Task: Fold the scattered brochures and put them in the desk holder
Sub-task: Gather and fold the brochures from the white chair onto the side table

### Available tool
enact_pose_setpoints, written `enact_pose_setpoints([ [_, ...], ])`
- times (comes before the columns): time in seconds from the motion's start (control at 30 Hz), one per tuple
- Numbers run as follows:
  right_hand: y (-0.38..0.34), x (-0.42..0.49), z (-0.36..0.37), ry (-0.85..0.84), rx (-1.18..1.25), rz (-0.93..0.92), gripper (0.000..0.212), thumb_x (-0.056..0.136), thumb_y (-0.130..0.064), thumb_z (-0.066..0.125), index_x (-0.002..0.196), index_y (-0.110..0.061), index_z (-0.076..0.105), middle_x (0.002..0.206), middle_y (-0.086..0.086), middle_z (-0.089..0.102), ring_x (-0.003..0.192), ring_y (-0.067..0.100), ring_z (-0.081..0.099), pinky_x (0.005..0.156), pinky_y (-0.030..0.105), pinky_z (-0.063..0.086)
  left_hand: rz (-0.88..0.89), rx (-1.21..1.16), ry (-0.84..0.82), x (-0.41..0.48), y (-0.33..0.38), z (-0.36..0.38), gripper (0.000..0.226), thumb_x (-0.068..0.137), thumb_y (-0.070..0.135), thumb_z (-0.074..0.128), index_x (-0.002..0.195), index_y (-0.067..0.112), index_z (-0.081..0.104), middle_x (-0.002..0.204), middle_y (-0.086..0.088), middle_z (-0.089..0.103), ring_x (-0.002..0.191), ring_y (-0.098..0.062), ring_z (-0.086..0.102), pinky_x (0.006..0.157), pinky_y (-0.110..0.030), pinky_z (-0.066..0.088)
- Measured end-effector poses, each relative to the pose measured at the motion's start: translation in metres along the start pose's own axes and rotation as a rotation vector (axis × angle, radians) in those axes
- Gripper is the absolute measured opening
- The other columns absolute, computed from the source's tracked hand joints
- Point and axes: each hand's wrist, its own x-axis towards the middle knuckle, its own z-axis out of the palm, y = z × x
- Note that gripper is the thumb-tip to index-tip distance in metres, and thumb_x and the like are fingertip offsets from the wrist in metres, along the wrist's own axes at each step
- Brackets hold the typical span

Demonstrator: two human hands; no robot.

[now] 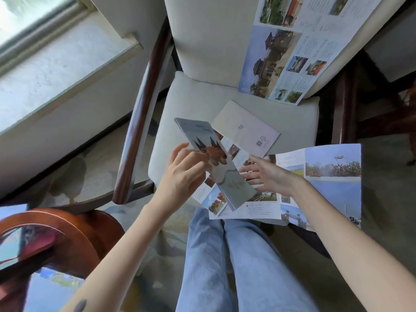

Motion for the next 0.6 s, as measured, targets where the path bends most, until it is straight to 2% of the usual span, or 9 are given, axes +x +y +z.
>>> enact_pose_setpoints([
  [0.07, -0.008, -0.001, 0.008, -0.068, -0.05, -0.063, 0.03, 0.093, -0.039, 0.049, 0.105, -0.016, 0.063, 0.097, 0.004, 0.069, 0.084, 0.017, 0.066, 0.068, 0.026, 0.054, -0.022, -0.016, 0.019, -0.007, 0.006, -0.007, 0.011, 0.082, 0.004, 0.067, 0.084, 0.011, 0.059, 0.088, -0.008, 0.066, 0.092, -0.019, 0.053, 0.107, -0.039, 0.033],
  [0.13, -0.014, 0.004, 0.018, 0.016, -0.109, -0.181, 0.018, 0.093, -0.018, 0.052, 0.108, -0.014, 0.062, 0.096, 0.005, 0.066, 0.083, 0.017, 0.063, 0.07, 0.025, 0.052, -0.077, -0.025, 0.056, -0.013, 0.01, -0.012, 0.005, 0.082, 0.004, 0.067, 0.078, 0.005, 0.066, 0.086, -0.009, 0.067, 0.091, -0.019, 0.054, 0.109, -0.039, 0.033],
  [0.2, -0.018, 0.007, 0.031, 0.097, -0.105, -0.262, 0.02, 0.093, -0.007, 0.048, 0.107, -0.011, 0.061, 0.093, 0.006, 0.066, 0.083, 0.017, 0.06, 0.07, 0.025, 0.049, -0.128, -0.035, 0.095, -0.018, 0.012, -0.017, 0.006, 0.081, 0.002, 0.068, 0.075, 0.002, 0.068, 0.084, -0.01, 0.067, 0.089, -0.019, 0.055, 0.109, -0.038, 0.035],
  [0.3, -0.023, 0.008, 0.048, 0.098, 0.025, -0.262, 0.027, 0.096, -0.012, 0.037, 0.094, -0.013, 0.065, 0.075, -0.002, 0.071, 0.073, 0.014, 0.061, 0.064, 0.022, 0.048, -0.18, -0.055, 0.18, -0.028, 0.014, -0.025, 0.013, 0.085, 0.002, 0.062, 0.074, 0.0, 0.068, 0.082, -0.011, 0.067, 0.086, -0.021, 0.055, 0.105, -0.042, 0.039],
  [0.33, -0.024, 0.007, 0.052, 0.081, 0.044, -0.255, 0.029, 0.097, -0.018, 0.037, 0.092, -0.015, 0.066, 0.074, -0.003, 0.072, 0.072, 0.014, 0.062, 0.064, 0.023, 0.048, -0.193, -0.058, 0.21, -0.032, 0.014, -0.028, 0.013, 0.085, 0.003, 0.062, 0.073, 0.0, 0.068, 0.082, -0.011, 0.067, 0.086, -0.022, 0.056, 0.104, -0.043, 0.04],
  [0.4, -0.029, 0.007, 0.061, 0.065, -0.019, -0.276, 0.025, 0.095, -0.026, 0.044, 0.096, -0.017, 0.068, 0.084, 0.001, 0.072, 0.076, 0.017, 0.066, 0.064, 0.027, 0.05, -0.221, -0.054, 0.267, -0.04, 0.012, -0.035, 0.011, 0.082, 0.001, 0.066, 0.072, 0.0, 0.068, 0.081, -0.011, 0.067, 0.086, -0.022, 0.057, 0.101, -0.045, 0.042],
  [0.47, -0.033, 0.008, 0.075, 0.098, -0.105, -0.337, 0.015, 0.092, -0.022, 0.052, 0.096, -0.02, 0.067, 0.087, 0.002, 0.071, 0.077, 0.016, 0.066, 0.063, 0.026, 0.052, -0.266, -0.034, 0.315, -0.051, 0.006, -0.046, 0.01, 0.079, -0.002, 0.069, 0.07, 0.001, 0.068, 0.08, -0.01, 0.068, 0.086, -0.021, 0.059, 0.1, -0.045, 0.043],
  [0.6, -0.043, 0.015, 0.123, 0.137, -0.307, -0.483, 0.014, 0.091, -0.009, 0.054, 0.088, -0.021, 0.063, 0.07, -0.011, 0.07, 0.062, 0.002, 0.063, 0.057, 0.013, 0.051, -0.392, 0.012, 0.401, -0.083, -0.011, -0.071, 0.013, 0.081, 0.002, 0.069, 0.067, 0.002, 0.069, 0.088, -0.011, 0.068, 0.099, -0.024, 0.059, 0.096, -0.044, 0.046],
])
